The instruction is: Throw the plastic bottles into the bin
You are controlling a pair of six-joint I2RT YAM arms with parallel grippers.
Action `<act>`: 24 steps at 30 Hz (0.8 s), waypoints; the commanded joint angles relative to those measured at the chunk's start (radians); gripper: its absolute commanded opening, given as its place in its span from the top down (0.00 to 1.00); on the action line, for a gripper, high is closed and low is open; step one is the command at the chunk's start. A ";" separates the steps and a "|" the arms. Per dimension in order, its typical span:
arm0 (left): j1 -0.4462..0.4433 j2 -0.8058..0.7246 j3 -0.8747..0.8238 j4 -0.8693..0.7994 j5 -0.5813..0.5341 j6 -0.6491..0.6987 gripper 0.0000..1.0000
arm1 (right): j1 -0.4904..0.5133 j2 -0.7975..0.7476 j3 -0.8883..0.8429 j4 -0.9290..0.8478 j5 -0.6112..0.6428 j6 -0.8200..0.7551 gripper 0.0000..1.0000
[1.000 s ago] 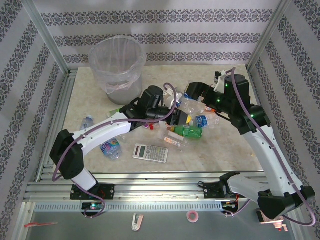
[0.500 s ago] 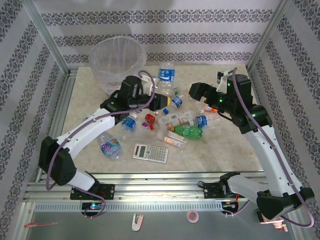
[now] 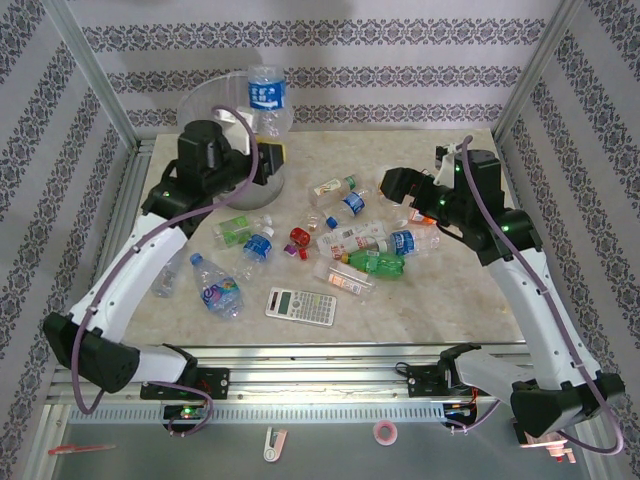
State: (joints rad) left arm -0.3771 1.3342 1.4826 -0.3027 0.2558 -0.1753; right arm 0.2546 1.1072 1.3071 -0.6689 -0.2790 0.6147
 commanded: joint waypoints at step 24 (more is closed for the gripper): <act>0.057 -0.055 0.086 0.436 -0.347 0.349 1.00 | -0.120 0.102 0.062 -0.004 -0.100 -0.081 0.02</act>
State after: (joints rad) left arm -0.3317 1.2556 1.5356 0.1200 -0.0834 0.1539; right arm 0.1455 1.2076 1.3476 -0.6697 -0.3573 0.5491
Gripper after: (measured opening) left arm 0.313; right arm 0.977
